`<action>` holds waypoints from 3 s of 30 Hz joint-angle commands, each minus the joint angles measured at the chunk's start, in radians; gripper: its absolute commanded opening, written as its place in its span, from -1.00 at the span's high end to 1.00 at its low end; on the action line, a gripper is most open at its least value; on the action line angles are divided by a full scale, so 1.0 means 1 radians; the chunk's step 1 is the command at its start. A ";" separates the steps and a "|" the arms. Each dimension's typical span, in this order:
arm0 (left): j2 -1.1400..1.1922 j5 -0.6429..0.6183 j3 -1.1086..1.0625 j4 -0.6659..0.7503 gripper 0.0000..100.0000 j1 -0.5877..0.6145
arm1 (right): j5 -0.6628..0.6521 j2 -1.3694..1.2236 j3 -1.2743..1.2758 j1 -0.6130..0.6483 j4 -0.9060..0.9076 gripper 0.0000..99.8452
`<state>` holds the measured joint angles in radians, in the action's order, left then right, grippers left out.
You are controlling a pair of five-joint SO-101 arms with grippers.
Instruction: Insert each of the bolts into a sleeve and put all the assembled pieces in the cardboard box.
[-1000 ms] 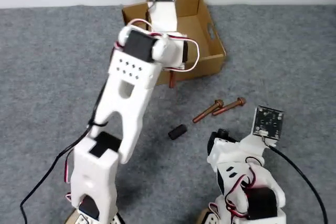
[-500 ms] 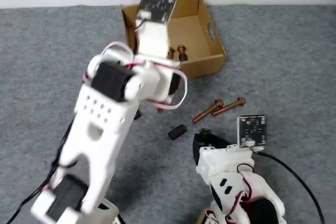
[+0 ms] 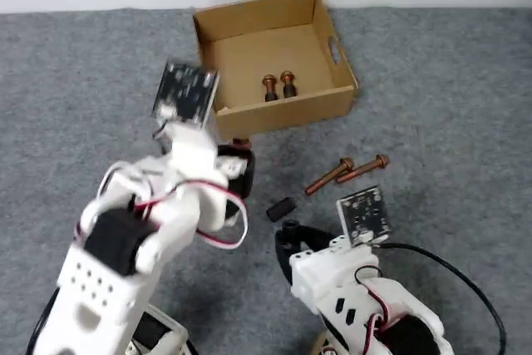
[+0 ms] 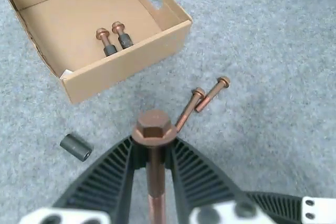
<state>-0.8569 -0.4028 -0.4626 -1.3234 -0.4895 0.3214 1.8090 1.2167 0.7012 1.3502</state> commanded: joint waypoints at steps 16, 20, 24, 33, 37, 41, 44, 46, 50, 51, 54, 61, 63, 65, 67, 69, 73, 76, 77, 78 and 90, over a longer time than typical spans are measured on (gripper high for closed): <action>-0.701 -0.178 -0.585 0.397 0.99 -0.006 | -0.336 0.001 0.063 0.182 -0.263 0.98; -0.763 -0.178 -0.619 0.399 0.99 -0.018 | -0.336 0.001 0.086 0.199 -0.308 0.98; -0.779 -0.192 -0.613 0.342 0.99 -0.055 | -0.336 0.001 0.089 0.199 -0.306 0.98; -0.781 -0.218 -0.532 0.233 0.99 -0.061 | -0.336 0.001 0.087 0.148 -0.306 0.98; -0.779 -0.218 -0.539 0.218 0.99 -0.064 | -0.338 0.001 0.083 0.148 -0.311 0.98; -0.778 -0.218 -0.565 0.224 0.99 -0.066 | -0.382 0.001 0.084 0.148 -0.367 0.98; -0.783 -0.219 -0.588 0.239 0.99 -0.066 | -0.416 0.001 0.084 0.148 -0.371 0.98; -0.779 -0.219 -0.588 0.281 0.99 -0.058 | -0.420 0.001 0.084 0.150 -0.371 0.98; -0.778 -0.219 -0.621 0.345 0.99 -0.057 | -0.422 0.001 0.084 0.150 -0.371 0.98; -0.778 -0.219 -0.630 0.347 0.99 -0.057 | -0.422 0.001 0.084 0.150 -0.371 0.98; -0.784 -0.219 -0.644 0.347 0.99 -0.057 | -0.422 0.001 0.084 0.150 -0.371 0.98; -0.778 -0.215 -0.641 0.247 0.99 -0.095 | -0.422 0.001 0.084 0.147 -0.371 0.98; -0.784 -0.193 -0.639 0.180 0.99 -0.133 | -0.422 0.001 0.084 0.145 -0.371 0.98; -0.784 -0.150 -0.639 0.129 0.99 -0.161 | -0.422 0.001 0.084 0.145 -0.371 0.98; -0.783 -0.115 -0.639 0.101 0.99 -0.167 | -0.422 0.001 0.084 0.145 -0.371 0.98; -0.779 -0.095 -0.641 0.080 0.99 -0.166 | -0.422 0.001 0.084 0.145 -0.371 0.98; -0.778 -0.089 -0.645 0.038 0.80 -0.163 | -0.423 0.001 0.084 0.145 -0.371 0.98; -0.778 -0.092 -0.639 0.015 0.58 -0.158 | -0.423 0.001 0.084 0.145 -0.371 0.98; -0.778 -0.092 -0.638 0.011 0.55 -0.147 | -0.423 0.001 0.086 0.145 -0.371 0.98; -0.778 -0.092 -0.630 0.009 0.54 -0.130 | -0.423 0.001 0.087 0.145 -0.371 0.98; -0.783 -0.058 -0.476 0.000 0.58 0.049 | -0.400 0.001 0.087 0.094 -0.369 0.98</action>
<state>-1.6395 -0.4687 -0.9858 -1.3203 -0.4910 -0.0928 1.8059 1.3226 0.8439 1.0096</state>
